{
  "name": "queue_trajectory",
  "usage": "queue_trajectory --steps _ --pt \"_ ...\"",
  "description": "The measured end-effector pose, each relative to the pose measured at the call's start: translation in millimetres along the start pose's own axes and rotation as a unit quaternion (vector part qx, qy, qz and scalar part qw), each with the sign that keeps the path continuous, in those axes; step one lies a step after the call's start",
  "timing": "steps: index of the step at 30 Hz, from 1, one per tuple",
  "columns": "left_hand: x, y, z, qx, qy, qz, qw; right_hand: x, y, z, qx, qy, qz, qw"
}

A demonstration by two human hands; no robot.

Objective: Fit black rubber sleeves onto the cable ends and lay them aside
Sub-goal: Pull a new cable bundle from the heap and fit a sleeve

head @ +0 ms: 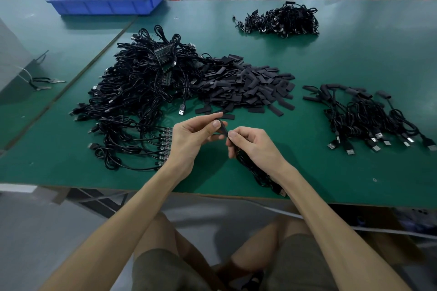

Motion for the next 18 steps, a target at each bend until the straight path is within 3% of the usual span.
queue_trajectory --steps 18 --pt "-0.2 1.1 0.3 -0.01 0.023 0.012 1.0 -0.6 2.2 -1.4 0.0 -0.011 -0.003 1.0"
Point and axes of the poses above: each hand's wrist, its own z-axis towards the middle knuckle, its own x-axis out of the palm, y = z × x, the point moved 4 cm from there along z, towards the middle knuckle, and after that the axes turned 2 degrees about x, right-handed, at the moved point
